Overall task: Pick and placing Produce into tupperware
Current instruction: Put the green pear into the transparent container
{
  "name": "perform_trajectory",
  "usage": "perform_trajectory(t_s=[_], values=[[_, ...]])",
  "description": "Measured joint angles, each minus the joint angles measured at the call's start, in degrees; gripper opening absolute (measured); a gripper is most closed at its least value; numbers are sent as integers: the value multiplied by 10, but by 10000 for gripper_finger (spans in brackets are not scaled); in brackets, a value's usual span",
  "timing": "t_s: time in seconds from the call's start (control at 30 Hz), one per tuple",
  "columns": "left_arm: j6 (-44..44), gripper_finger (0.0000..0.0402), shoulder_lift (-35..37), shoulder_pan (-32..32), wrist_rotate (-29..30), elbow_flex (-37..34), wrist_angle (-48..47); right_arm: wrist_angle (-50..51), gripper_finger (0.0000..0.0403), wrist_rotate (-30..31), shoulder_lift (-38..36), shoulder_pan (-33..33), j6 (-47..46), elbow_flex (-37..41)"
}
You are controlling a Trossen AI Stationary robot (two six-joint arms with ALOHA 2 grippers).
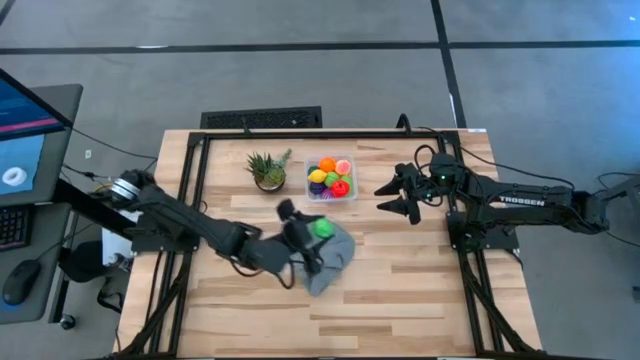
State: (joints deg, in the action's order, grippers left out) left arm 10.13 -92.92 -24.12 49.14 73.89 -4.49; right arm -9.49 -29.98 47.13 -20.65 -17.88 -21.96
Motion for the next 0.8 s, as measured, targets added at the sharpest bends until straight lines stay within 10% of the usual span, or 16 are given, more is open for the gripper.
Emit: perform_trajectory(t_s=[0.4, 0.8], values=[[19, 220, 173, 46, -6, -298, 248, -19, 281, 34, 0, -2, -16, 0], [36, 220, 177, 188, -172, -366, 261, -71, 281, 95, 0, -5, -70, 0]])
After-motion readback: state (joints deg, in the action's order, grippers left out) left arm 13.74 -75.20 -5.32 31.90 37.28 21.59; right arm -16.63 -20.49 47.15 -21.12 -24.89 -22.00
